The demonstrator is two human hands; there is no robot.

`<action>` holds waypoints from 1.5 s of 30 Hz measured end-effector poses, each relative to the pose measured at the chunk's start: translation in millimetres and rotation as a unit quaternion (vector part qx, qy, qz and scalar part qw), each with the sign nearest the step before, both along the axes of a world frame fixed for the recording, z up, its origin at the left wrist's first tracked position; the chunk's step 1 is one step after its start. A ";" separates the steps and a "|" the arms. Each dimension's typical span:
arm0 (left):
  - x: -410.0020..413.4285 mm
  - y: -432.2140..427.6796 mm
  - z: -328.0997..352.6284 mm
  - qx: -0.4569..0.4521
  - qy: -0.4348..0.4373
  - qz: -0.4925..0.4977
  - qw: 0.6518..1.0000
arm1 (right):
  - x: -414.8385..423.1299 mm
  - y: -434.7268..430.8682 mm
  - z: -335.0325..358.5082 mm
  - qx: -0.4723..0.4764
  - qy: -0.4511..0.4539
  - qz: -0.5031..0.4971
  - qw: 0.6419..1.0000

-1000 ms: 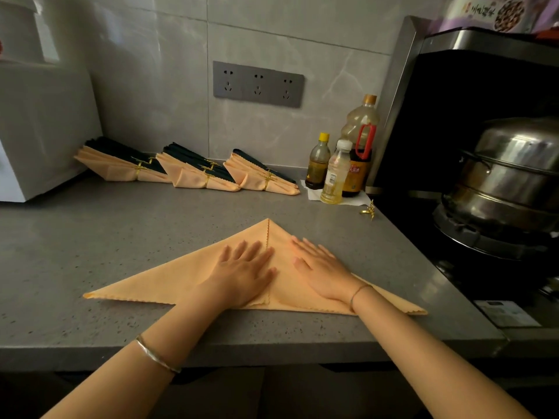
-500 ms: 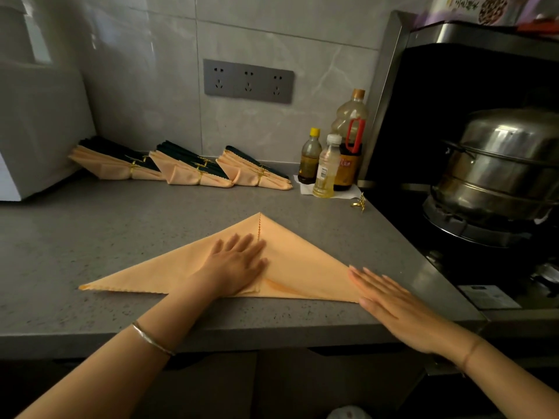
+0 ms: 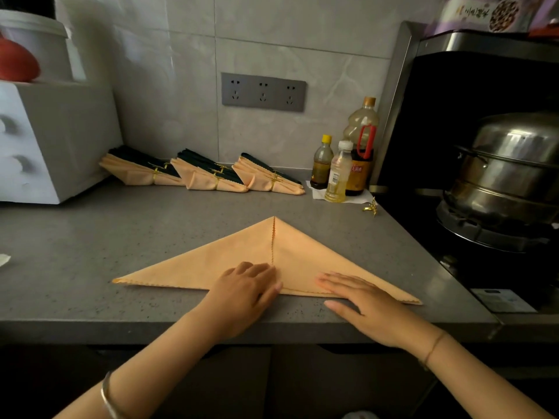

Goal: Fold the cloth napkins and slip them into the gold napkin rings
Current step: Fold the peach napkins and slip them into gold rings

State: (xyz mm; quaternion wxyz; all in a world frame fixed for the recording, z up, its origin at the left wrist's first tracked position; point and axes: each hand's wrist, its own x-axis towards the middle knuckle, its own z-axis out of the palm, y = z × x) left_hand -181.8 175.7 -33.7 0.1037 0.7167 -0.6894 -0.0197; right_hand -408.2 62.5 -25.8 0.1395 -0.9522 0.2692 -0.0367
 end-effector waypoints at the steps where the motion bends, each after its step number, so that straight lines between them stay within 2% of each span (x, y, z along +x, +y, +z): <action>1: -1.3 4.5 -2.4 -0.004 0.003 -0.010 1.000 | 3.6 0.7 -0.4 -0.005 -0.001 0.006 1.000; 9: 9.7 20.8 -9.1 0.018 0.044 -0.072 0.996 | 11.8 -4.1 -6.0 -0.033 -0.017 0.027 0.999; 16: 14.8 25.9 -7.0 0.018 0.011 -0.120 0.993 | 6.3 -8.4 1.4 -0.065 0.002 0.037 0.997; 22: 15.4 27.7 -8.0 -0.005 0.008 -0.127 0.992 | -23.9 -33.2 28.3 -0.115 0.064 -0.037 0.991; 24: 15.7 28.1 -9.7 -0.007 0.004 -0.129 0.992 | -32.0 -47.1 43.6 -0.092 0.025 -0.072 0.993; 27: 16.7 27.2 -9.8 -0.007 0.020 -0.130 0.991 | -30.5 -63.4 69.5 0.009 -0.103 -0.096 0.990; 29: 16.4 27.5 -9.6 -0.007 0.019 -0.129 0.991 | -18.2 -70.7 84.0 0.043 -0.158 -0.101 0.981; 34: 14.1 29.6 -10.1 -0.015 0.031 -0.121 0.992 | 42.2 -94.7 90.7 0.136 -0.319 -0.111 0.931; 39: 13.7 30.4 -9.4 -0.008 0.034 -0.115 0.993 | 113.4 -120.1 53.4 0.203 -0.326 -0.154 0.910; 45: 13.8 28.9 -8.1 0.005 0.030 -0.116 0.993 | 145.4 -122.7 12.3 0.243 -0.311 -0.166 0.903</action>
